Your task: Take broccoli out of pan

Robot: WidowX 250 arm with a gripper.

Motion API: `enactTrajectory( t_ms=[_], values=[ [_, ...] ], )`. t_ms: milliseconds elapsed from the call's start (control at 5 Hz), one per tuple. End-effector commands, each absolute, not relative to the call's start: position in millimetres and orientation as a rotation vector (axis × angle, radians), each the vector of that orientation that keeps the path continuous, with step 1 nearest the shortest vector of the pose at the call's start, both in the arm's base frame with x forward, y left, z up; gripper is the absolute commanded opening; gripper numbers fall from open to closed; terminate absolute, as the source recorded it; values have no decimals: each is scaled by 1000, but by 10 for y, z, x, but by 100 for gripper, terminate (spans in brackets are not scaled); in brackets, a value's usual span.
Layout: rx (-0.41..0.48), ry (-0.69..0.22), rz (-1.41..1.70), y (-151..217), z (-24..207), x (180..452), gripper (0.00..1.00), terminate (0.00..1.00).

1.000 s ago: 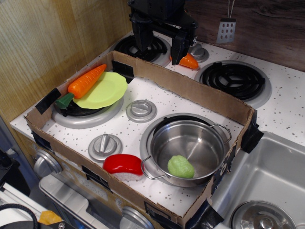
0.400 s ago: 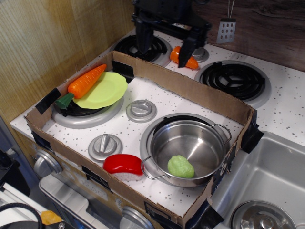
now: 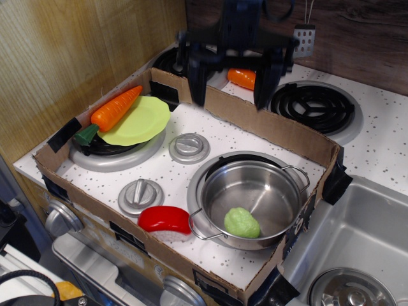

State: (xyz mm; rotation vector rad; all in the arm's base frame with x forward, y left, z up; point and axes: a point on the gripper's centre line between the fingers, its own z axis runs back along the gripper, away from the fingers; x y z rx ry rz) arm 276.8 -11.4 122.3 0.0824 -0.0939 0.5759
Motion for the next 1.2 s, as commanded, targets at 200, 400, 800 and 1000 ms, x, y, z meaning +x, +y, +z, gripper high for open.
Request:
enactTrajectory(
  t_ms=[200, 400, 800, 1000],
  values=[
    [-25, -170, 651, -505, 1020, 2562, 100, 0],
    [-22, -211, 616, -602, 920, 2604, 100, 0],
    [-46, -243, 627, -694, 755, 2568, 100, 0],
    [-53, -224, 627, -654, 707, 2536, 100, 0]
  ],
)
